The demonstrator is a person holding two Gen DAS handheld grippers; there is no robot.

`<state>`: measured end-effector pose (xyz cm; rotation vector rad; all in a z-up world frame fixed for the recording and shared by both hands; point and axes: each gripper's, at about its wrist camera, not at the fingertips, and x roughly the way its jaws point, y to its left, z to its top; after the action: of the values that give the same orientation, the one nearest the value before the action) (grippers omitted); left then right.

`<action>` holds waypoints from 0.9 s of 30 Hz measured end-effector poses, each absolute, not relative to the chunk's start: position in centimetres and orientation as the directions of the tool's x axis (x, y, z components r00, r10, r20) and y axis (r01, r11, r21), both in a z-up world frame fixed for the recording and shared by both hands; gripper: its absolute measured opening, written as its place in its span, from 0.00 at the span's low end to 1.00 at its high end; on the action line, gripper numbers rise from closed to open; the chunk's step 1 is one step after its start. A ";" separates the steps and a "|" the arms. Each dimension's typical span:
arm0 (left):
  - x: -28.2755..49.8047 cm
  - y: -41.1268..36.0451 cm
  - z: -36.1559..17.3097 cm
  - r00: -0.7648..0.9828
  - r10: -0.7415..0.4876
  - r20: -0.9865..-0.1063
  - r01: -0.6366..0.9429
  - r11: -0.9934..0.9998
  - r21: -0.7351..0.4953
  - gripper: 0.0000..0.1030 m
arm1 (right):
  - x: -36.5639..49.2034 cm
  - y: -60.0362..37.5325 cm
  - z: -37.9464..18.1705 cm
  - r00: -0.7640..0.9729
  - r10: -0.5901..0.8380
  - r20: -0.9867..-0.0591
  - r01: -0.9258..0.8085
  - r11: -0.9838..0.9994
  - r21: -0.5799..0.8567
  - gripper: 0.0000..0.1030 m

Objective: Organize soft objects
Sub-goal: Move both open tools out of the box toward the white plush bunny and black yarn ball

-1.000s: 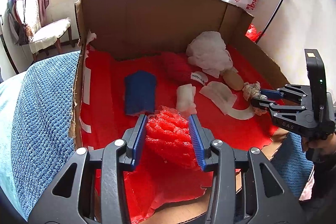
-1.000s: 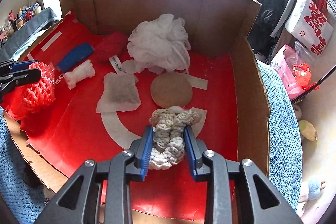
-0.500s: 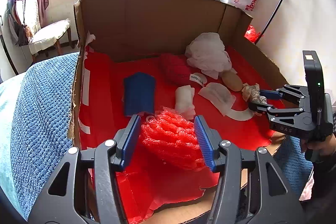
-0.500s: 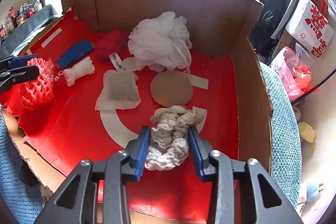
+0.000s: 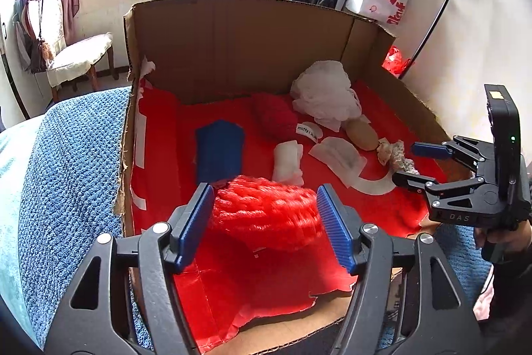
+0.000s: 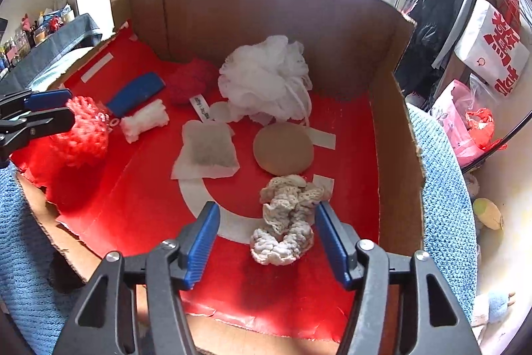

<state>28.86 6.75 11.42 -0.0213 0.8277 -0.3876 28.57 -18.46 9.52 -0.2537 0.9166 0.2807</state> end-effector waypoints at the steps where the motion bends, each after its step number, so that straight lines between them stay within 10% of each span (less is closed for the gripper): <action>1: 28.7 6.8 11.5 0.613 -0.345 -0.710 0.326 0.930 -0.170 0.69 | 28.4 -18.4 9.7 0.581 0.132 -0.803 -0.344 0.934 -0.096 0.64; 27: 17.5 5.9 17.0 0.765 -0.392 -0.511 0.347 0.919 -0.185 0.88 | 17.4 -21.1 19.3 0.764 0.281 -0.580 -0.316 0.948 0.042 1.00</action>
<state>17.51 5.95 17.01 -0.0815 0.5726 -0.4015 17.39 -21.08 19.35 -0.0594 0.6210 0.3248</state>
